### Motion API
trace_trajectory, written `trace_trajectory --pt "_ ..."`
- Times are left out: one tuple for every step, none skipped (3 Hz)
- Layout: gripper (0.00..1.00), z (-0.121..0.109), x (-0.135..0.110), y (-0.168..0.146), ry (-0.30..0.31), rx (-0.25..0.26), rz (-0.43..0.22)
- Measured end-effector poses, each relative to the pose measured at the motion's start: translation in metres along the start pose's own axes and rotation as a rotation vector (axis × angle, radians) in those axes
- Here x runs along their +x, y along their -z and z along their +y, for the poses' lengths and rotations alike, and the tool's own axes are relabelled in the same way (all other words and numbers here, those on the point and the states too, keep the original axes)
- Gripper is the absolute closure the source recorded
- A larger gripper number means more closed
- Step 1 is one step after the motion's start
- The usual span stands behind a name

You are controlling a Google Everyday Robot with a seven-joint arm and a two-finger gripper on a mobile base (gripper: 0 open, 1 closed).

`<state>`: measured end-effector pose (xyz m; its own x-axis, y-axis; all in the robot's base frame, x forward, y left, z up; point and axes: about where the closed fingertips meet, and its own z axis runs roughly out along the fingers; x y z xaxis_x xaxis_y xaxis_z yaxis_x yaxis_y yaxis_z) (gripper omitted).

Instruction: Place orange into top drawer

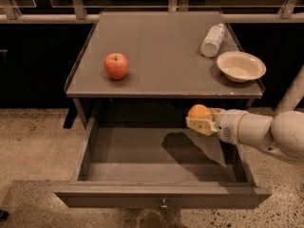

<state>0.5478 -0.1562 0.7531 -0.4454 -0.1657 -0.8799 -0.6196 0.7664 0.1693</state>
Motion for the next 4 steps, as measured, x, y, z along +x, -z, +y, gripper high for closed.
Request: trace_trajectory --pt "1.0 -0.004 0.018 -0.015 -0.013 -0.017 0.016" --pt "1.0 -0.013 0.063 -0.047 -0.103 -0.053 0.059" --pt "1.0 -0.02 0.096 -0.072 -0.167 -0.079 0.107" --pt "0.81 -0.02 0.099 -0.074 -0.172 -0.082 0.112"
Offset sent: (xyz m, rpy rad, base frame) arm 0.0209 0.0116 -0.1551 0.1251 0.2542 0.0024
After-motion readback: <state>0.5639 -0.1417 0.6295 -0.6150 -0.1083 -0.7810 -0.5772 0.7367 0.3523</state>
